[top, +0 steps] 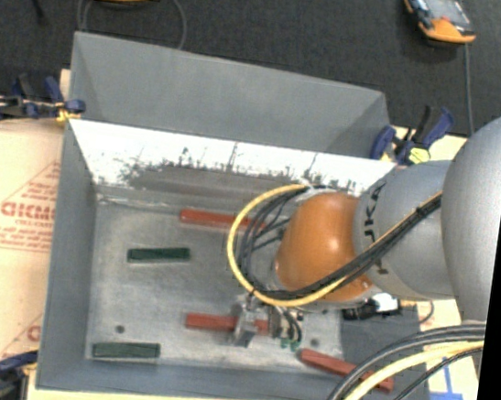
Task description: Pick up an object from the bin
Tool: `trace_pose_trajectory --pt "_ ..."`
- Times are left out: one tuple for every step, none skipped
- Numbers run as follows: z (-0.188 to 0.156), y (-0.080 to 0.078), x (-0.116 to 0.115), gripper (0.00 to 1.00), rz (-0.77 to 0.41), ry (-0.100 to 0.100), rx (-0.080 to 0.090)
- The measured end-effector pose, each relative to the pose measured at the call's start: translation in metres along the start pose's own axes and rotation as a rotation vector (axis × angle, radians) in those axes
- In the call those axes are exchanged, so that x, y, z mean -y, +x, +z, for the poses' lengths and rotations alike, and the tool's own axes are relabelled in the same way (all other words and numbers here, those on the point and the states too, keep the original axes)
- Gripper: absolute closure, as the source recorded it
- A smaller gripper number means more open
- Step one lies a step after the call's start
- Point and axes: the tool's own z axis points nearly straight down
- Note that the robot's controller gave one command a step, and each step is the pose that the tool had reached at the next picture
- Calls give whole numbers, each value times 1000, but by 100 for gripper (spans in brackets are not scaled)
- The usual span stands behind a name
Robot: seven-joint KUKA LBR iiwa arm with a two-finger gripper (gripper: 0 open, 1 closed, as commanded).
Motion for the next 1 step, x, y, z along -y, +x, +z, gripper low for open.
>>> trace_pose_trajectory --pt "-102 2 -24 100 -13 -2 8"
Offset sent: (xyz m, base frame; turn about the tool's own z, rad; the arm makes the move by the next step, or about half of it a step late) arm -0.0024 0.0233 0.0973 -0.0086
